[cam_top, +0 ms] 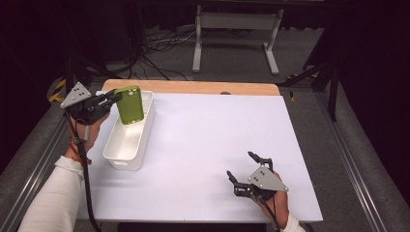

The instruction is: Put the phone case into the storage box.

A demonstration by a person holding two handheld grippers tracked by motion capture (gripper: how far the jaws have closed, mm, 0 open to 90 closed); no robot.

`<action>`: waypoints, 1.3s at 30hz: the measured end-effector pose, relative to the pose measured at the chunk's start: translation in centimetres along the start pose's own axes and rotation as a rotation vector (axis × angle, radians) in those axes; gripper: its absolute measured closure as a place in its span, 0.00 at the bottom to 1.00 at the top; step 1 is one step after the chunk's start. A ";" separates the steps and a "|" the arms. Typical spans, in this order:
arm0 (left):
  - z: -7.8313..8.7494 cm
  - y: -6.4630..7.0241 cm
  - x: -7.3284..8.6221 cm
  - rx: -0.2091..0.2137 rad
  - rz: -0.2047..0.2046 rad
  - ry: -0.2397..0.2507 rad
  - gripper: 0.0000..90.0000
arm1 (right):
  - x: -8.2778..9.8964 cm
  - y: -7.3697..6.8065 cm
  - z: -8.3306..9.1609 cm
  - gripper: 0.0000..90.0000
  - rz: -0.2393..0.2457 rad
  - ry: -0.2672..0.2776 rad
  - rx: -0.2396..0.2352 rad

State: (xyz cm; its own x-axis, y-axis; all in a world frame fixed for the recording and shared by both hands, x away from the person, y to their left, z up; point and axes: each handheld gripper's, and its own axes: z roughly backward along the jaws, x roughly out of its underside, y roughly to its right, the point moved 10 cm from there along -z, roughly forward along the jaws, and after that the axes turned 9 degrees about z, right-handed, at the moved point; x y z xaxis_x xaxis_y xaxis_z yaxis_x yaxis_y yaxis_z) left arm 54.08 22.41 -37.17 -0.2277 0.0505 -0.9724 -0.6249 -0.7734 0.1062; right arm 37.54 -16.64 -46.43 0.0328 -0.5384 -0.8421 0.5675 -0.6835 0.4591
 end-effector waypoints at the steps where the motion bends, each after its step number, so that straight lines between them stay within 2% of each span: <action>1: 0.0 0.0 0.0 0.000 0.000 0.000 0.86 | 0.0 0.0 0.0 0.13 0.000 0.000 0.000; 6: -1.0 -0.6 -0.4 -0.012 -0.023 -0.014 0.86 | 0.1 0.0 -0.1 0.13 0.000 -0.001 -0.001; 15: -2.7 -2.0 -0.1 -0.022 -0.016 -0.034 0.86 | 0.4 0.2 -0.6 0.13 -0.003 -0.012 -0.005; 23: -4.3 -2.4 0.6 -0.011 -0.012 -0.046 0.86 | 0.7 0.2 -0.9 0.13 -0.005 -0.027 -0.009; 30: -5.5 -2.8 1.3 -0.009 -0.032 -0.068 0.86 | 0.9 0.1 -0.9 0.13 -0.006 -0.037 -0.009; 33: -6.0 -2.6 1.7 0.015 -0.046 -0.084 0.86 | 1.0 0.1 -0.8 0.13 -0.008 -0.042 -0.006; 39: -6.9 -3.0 2.5 0.008 -0.045 -0.100 0.86 | 1.3 0.3 -0.5 0.14 -0.018 -0.048 -0.001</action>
State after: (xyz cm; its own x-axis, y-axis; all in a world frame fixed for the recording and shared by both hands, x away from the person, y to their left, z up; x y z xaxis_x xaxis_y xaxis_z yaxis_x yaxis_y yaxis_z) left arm 60.54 20.48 -41.34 -0.2724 0.1481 -0.9507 -0.6420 -0.7640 0.0650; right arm 38.19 -17.30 -47.55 -0.0170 -0.5494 -0.8354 0.5682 -0.6928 0.4441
